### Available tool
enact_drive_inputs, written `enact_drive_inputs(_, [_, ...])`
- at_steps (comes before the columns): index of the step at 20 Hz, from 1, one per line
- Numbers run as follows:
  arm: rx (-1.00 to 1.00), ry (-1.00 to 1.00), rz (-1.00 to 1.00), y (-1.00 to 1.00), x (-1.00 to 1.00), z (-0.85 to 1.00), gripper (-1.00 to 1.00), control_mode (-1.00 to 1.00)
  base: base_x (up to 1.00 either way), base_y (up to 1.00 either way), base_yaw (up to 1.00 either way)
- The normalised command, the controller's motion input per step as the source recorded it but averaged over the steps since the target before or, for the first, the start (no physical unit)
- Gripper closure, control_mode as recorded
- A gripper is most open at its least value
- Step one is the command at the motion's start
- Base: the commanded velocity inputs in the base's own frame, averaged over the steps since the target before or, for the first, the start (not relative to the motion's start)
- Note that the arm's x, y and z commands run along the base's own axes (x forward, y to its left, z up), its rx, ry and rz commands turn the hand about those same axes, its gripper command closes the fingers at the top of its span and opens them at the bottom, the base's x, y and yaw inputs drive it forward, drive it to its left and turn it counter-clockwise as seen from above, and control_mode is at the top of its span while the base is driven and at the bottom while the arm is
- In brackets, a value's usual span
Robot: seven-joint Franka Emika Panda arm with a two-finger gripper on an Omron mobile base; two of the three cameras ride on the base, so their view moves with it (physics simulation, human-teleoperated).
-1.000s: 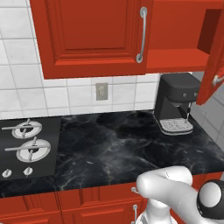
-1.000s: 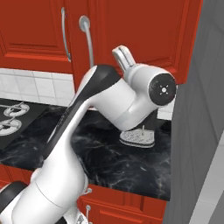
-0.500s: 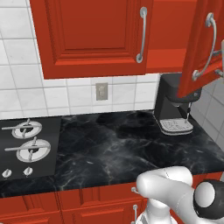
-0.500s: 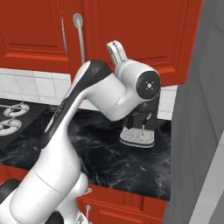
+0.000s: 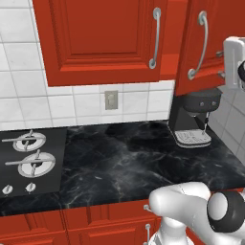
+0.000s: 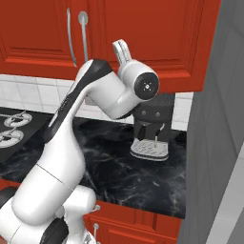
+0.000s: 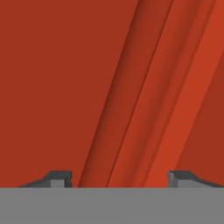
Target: Close all open cabinet doors.
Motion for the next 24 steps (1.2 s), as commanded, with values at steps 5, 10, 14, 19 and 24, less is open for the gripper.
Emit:
enact_drive_inputs(5, [0.03, 0.0, -0.04, 0.4, 0.81, -0.02, -1.0, -1.0, 0.0, 0.0, 0.0])
enact_drive_inputs(10, [0.01, 0.0, -0.06, 0.36, 0.76, 0.0, -1.0, -1.0, 0.0, 0.0, 0.0])
enact_drive_inputs(14, [0.0, 0.01, -0.07, 0.36, 0.71, 0.0, -1.0, -1.0, 0.0, 0.0, 0.0])
enact_drive_inputs(19, [0.0, 0.01, -0.08, 0.39, 0.61, -0.05, -1.0, -1.0, 0.0, 0.0, 0.0])
enact_drive_inputs(24, [0.0, 0.03, -0.1, 0.41, 0.41, -0.15, -1.0, -1.0, 0.0, 0.0, 0.0])
